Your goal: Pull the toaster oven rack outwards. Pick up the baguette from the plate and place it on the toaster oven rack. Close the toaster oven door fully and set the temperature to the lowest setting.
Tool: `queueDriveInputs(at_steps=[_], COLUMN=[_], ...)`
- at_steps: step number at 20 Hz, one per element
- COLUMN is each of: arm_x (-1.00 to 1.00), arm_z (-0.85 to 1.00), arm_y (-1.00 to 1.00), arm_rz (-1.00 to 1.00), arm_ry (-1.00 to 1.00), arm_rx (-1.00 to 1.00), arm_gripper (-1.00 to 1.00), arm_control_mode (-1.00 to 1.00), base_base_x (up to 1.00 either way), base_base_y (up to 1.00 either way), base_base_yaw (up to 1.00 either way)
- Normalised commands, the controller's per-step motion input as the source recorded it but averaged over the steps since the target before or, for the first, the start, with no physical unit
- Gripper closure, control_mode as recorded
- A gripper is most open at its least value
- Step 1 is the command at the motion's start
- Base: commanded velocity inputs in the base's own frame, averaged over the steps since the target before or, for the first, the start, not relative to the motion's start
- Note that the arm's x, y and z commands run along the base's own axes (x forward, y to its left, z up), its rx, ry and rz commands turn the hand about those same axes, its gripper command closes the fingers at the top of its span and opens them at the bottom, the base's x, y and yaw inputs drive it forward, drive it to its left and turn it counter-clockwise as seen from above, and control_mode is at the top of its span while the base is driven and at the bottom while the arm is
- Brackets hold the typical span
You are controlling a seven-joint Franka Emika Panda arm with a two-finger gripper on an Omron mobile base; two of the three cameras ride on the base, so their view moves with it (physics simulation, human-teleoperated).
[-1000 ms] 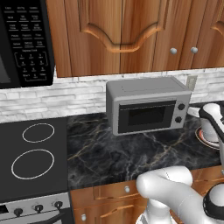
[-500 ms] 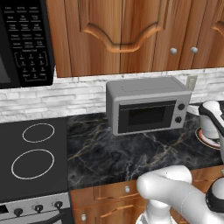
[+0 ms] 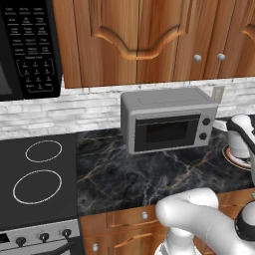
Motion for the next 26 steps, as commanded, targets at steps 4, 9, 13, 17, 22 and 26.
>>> queueDriveInputs(at_steps=[4,9,13,17,22,26], arm_x=[0.21,0.14,0.00,0.00,0.00,0.00], arm_z=[-0.09,-0.06,-0.06,0.00,0.00,0.01], arm_y=[0.00,0.00,0.00,0.00,0.00,-0.17], arm_rz=[0.00,0.00,0.00,0.03,0.01,0.00], arm_ry=[0.00,0.00,0.00,0.00,0.04,0.09], arm_rx=[0.00,0.01,0.04,0.06,0.03,0.15], arm_gripper=[-1.00,-1.00,-1.00,-1.00,-1.00,-1.00], arm_control_mode=[-1.00,-1.00,-1.00,-1.00,-1.00,-1.00], base_base_x=[0.00,0.00,0.00,0.00,0.00,0.00], base_base_y=[0.00,0.00,0.00,0.00,0.00,0.00], base_base_yaw=[0.00,0.00,0.00,0.00,0.00,0.00])
